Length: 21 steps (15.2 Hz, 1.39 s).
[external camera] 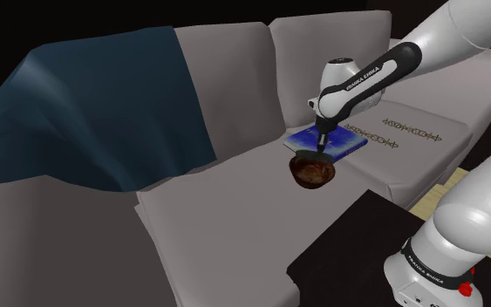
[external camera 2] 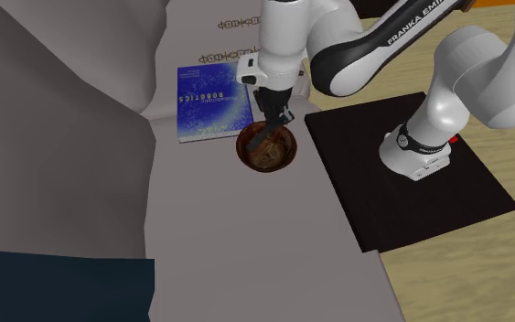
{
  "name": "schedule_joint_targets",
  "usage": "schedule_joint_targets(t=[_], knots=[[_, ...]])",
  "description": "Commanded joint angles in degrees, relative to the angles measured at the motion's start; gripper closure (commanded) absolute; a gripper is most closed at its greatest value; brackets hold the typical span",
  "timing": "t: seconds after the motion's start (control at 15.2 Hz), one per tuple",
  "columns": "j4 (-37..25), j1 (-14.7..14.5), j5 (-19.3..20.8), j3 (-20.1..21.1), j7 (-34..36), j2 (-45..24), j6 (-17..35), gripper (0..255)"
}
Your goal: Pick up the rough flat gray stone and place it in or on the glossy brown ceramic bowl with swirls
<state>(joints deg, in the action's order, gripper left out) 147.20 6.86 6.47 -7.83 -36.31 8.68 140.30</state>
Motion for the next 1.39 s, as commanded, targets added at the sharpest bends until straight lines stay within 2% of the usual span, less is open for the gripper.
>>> schedule_joint_targets(t=[0.0, 0.53, 1.06, 1.12, 1.32], knots=[[0.35, -0.02, -0.06, -0.05, 0.02, -1.42, 1.8, 255], [1.73, -0.02, -0.37, -0.22, 0.03, -7.79, 9.54, 255], [1.73, -0.03, -0.37, -0.23, 0.04, -7.79, 9.54, 255], [1.64, -0.06, -0.39, -0.2, 0.07, -7.85, 9.5, 0], [1.72, -0.1, -0.35, -0.16, 0.18, -7.68, 9.41, 0]])
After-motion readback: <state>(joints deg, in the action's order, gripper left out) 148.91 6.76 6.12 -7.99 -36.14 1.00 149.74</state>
